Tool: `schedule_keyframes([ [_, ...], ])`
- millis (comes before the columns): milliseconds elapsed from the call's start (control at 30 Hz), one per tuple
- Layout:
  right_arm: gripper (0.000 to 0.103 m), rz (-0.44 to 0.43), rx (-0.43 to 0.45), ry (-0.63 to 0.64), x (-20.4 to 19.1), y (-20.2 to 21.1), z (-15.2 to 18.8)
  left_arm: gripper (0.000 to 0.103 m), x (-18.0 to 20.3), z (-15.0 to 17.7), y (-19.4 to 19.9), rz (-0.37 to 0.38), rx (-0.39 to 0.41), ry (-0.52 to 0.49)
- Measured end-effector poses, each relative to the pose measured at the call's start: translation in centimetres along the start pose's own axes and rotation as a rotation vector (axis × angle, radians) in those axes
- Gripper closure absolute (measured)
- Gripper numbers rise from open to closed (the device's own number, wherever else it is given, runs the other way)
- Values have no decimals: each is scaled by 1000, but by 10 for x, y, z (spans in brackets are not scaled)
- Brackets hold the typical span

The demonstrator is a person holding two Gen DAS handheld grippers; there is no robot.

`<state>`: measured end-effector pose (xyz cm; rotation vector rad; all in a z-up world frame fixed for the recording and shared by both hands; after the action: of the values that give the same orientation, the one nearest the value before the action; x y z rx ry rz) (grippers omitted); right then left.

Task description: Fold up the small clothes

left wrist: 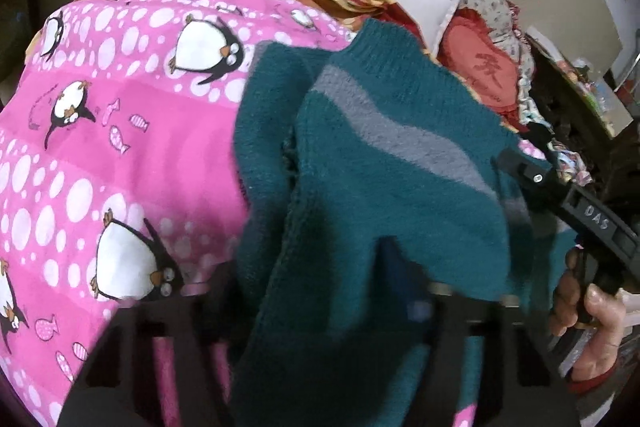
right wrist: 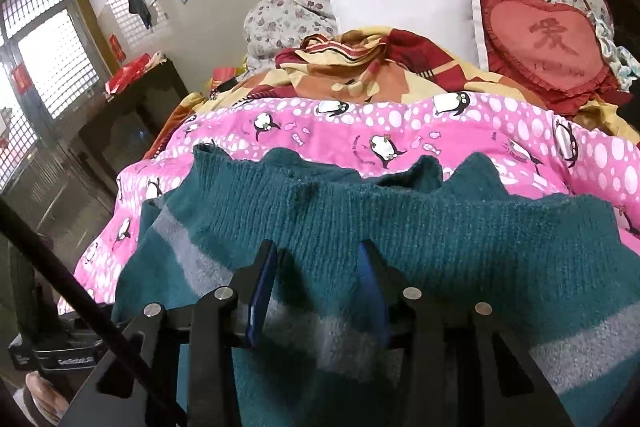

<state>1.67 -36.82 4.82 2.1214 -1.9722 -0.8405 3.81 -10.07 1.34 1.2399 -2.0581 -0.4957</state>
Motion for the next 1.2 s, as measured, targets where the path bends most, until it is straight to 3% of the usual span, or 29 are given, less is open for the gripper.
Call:
schedule_keyframes([
  [67, 58, -10, 1, -9, 1, 5, -1, 78, 0, -4, 8, 7, 6, 14],
  [267, 58, -44, 14, -83, 14, 16, -3, 82, 6, -22, 29, 96, 2, 102],
  [400, 58, -66, 23, -155, 29, 22, -3, 83, 43, -27, 47, 98, 40, -4],
  [600, 58, -63, 69, -174, 47, 52, -11, 83, 117, -33, 71, 194, 82, -116],
  [800, 58, -41, 110, -218, 80, 80, -19, 83, 213, 0, 58, 309, 41, -307],
  [900, 57, 0, 116, -260, 104, 86, -18, 83, 237, 22, 38, 334, -7, -346],
  [1033, 56, 18, 139, -388, 138, 103, -11, 81, 249, 43, 3, 347, -69, -336],
  [1133, 46, 31, 175, -434, 151, 121, -11, 68, 251, 48, -3, 395, -102, -296],
  [1200, 45, 37, 198, -443, 154, 134, -12, 59, 254, 47, 4, 447, -107, -281],
])
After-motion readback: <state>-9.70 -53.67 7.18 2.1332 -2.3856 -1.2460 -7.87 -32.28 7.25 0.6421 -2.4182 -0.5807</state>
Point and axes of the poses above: each gripper's, at about its wrist camera, not at the fingertips, and y roughly against the way its jaws point, x to its right, z to its underside, the point moved 2 cm from there along -y, roughly the way its jaws point, and after that the axes turned 14 degrees about x, right-handed, at the moved point
